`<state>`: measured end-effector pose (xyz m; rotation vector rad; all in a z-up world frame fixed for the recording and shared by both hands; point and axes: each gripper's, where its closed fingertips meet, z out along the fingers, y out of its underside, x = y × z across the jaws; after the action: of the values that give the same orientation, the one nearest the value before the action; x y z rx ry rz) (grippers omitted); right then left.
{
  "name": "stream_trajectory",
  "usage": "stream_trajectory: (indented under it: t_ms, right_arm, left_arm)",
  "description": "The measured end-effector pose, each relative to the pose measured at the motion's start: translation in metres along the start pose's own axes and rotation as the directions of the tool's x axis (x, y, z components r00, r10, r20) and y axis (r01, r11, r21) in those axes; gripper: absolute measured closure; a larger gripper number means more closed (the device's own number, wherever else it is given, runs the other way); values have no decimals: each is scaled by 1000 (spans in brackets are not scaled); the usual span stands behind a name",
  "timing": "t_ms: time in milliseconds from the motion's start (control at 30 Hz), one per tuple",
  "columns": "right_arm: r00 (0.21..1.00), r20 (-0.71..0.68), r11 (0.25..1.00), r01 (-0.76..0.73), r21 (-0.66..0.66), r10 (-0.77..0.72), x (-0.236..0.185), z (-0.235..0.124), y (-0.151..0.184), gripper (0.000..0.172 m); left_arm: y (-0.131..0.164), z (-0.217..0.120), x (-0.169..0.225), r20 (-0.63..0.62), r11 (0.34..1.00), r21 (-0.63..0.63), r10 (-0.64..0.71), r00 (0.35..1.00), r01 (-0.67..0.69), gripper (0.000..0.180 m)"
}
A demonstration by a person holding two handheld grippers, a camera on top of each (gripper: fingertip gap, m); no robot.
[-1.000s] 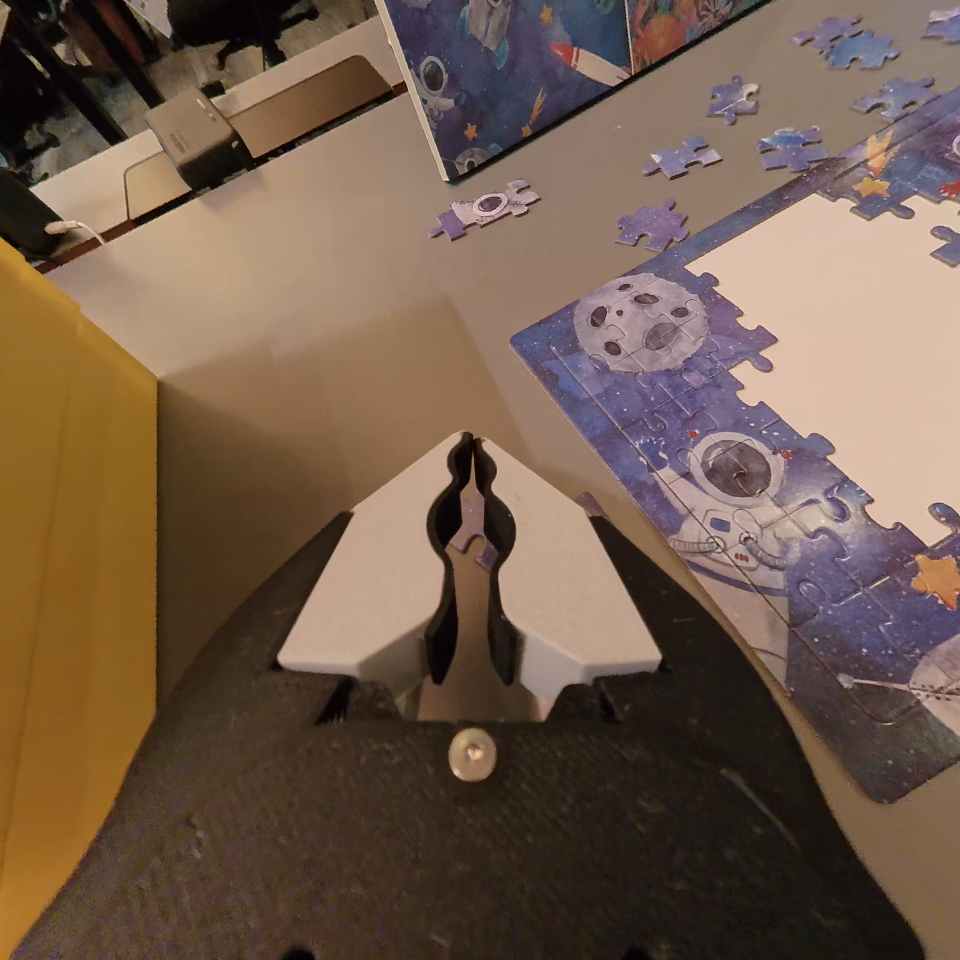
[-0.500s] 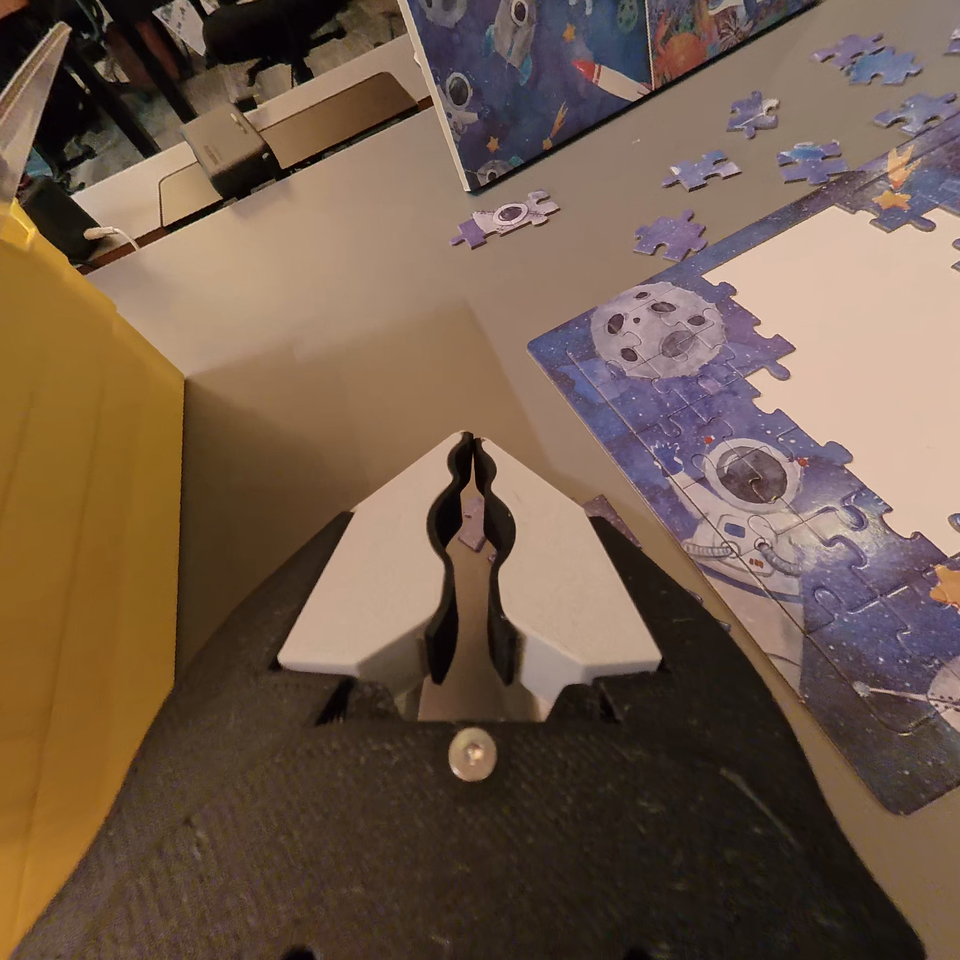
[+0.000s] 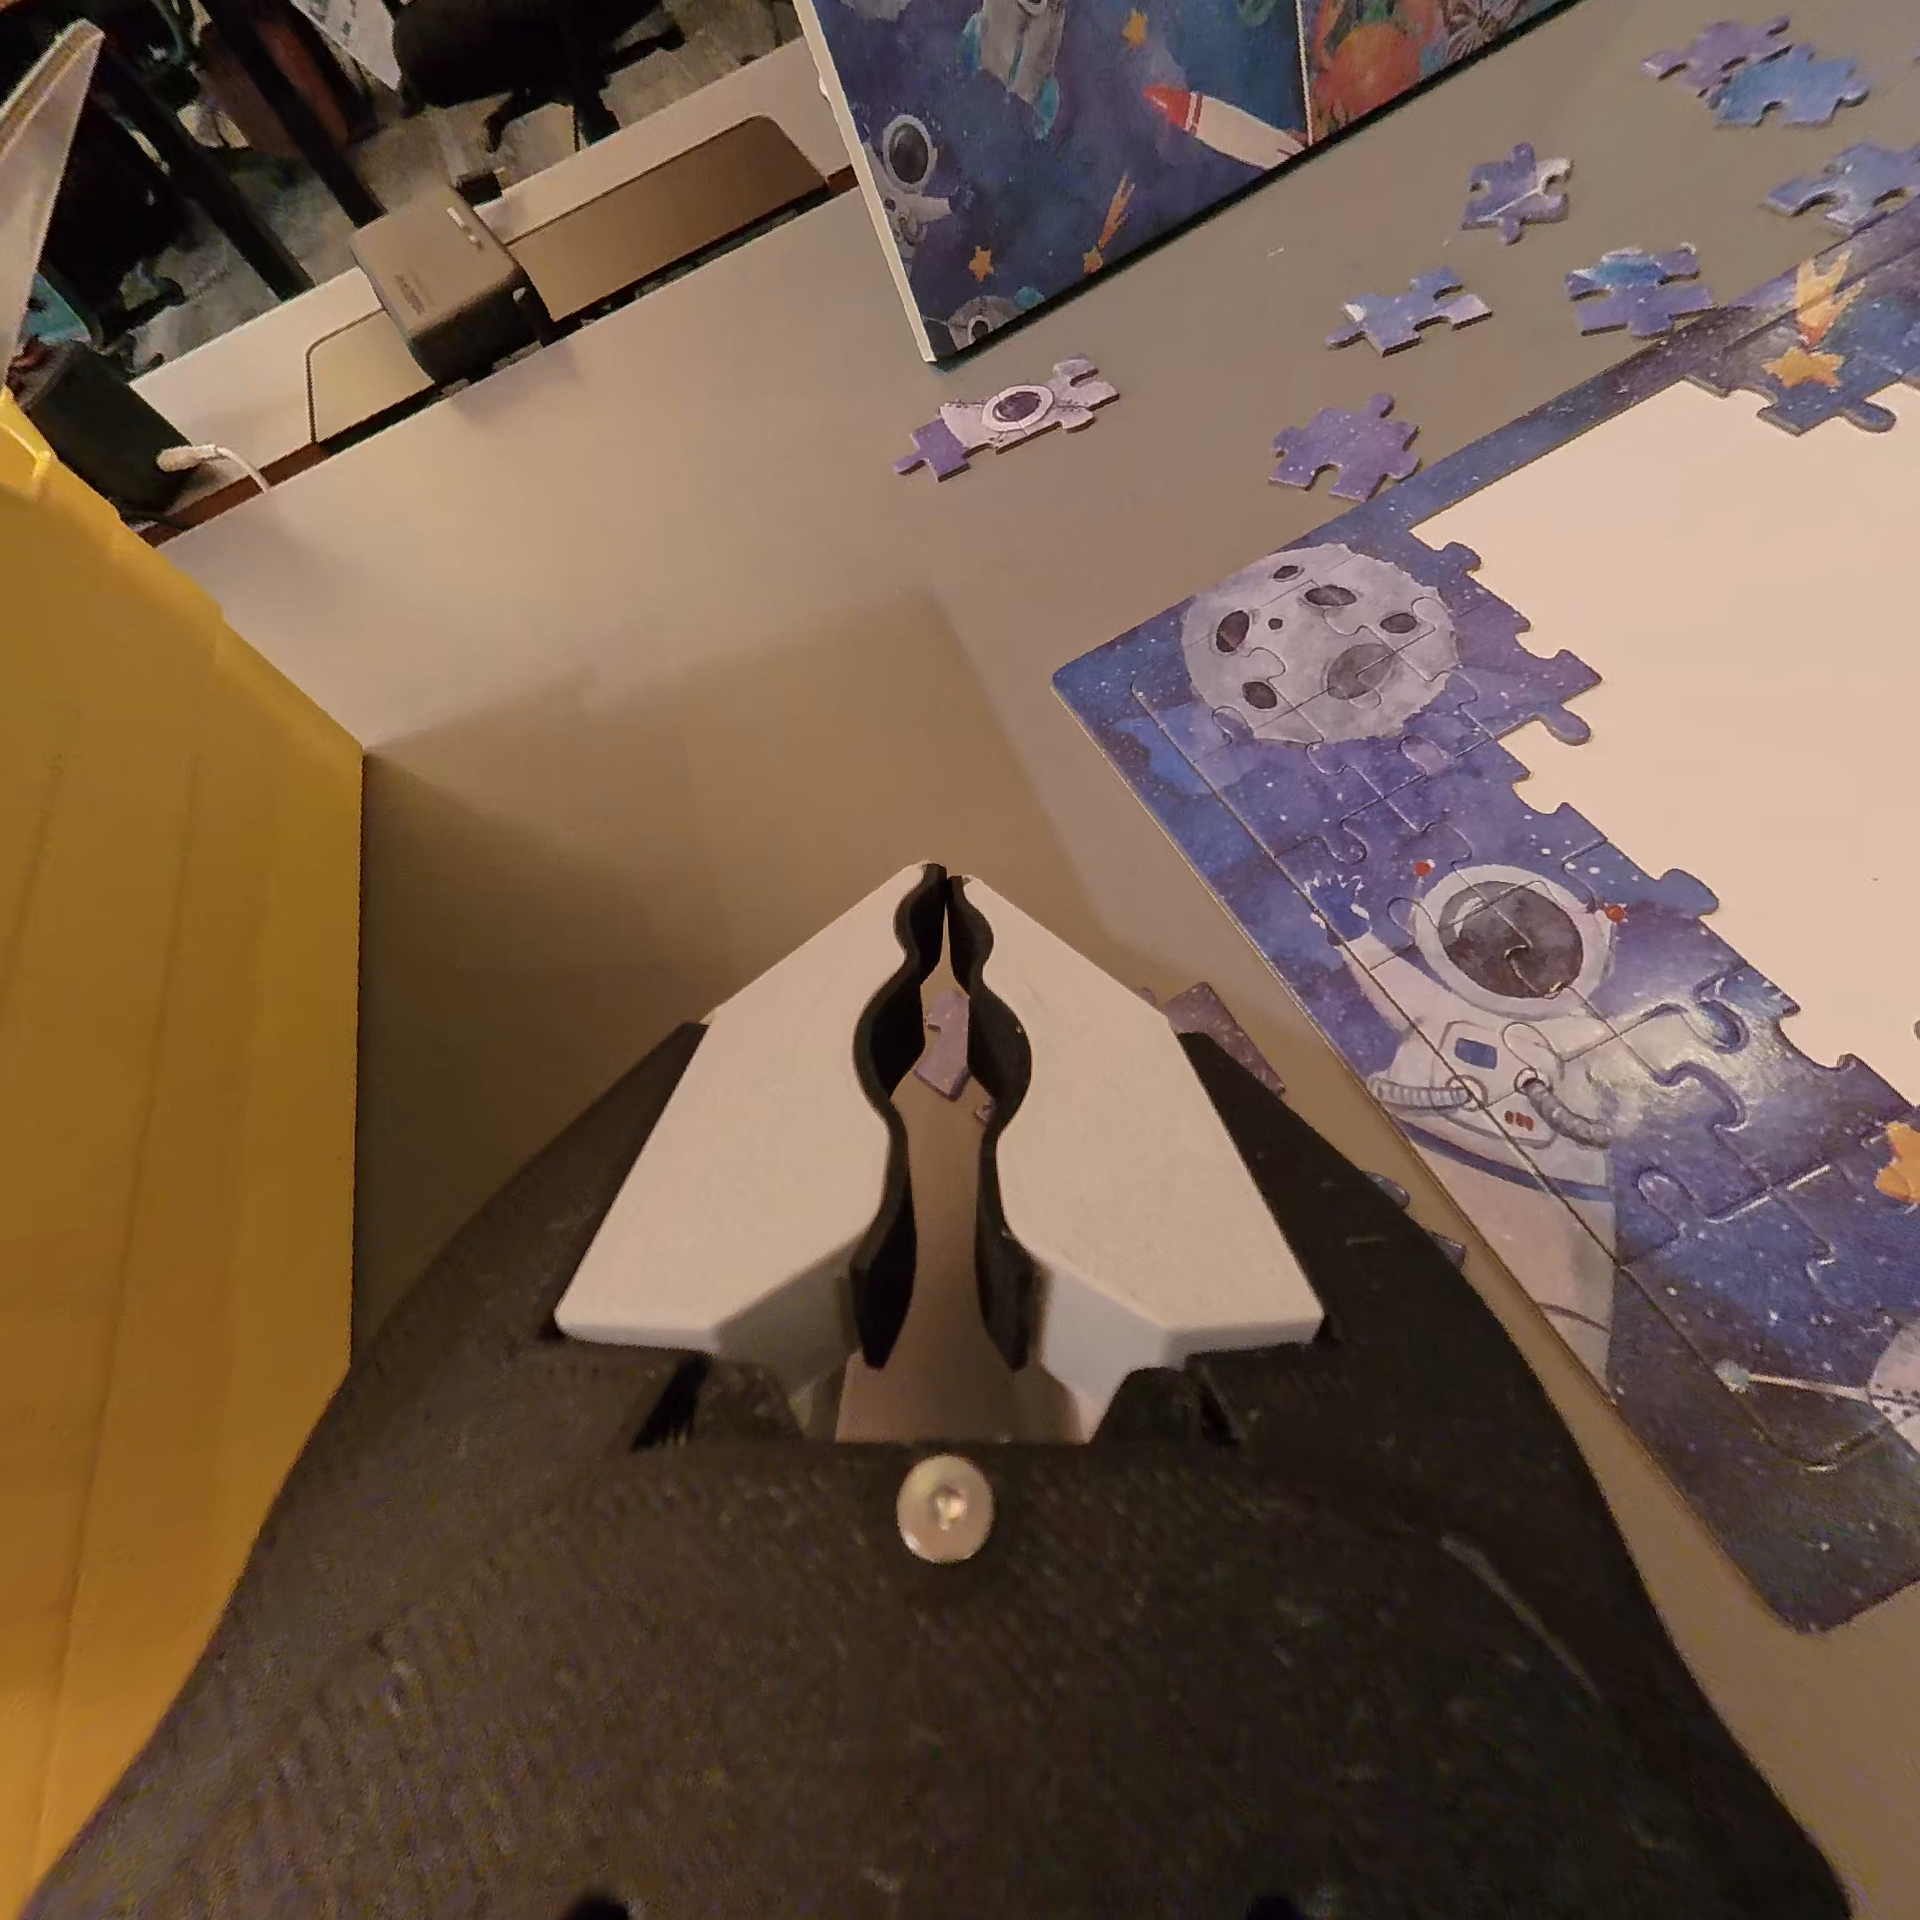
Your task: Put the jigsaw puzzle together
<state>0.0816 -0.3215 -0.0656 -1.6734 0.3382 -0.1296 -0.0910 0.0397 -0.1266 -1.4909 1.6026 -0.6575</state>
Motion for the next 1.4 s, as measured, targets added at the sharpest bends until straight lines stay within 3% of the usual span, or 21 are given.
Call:
stream_trajectory:
  t_ms: [1400]
  right_arm:
    - [1000,7,1000,8,-19,-8,-2,2,3,171]
  left_arm:
    - [2,1,-3,17,1000,-15,-6,1000,7,180]
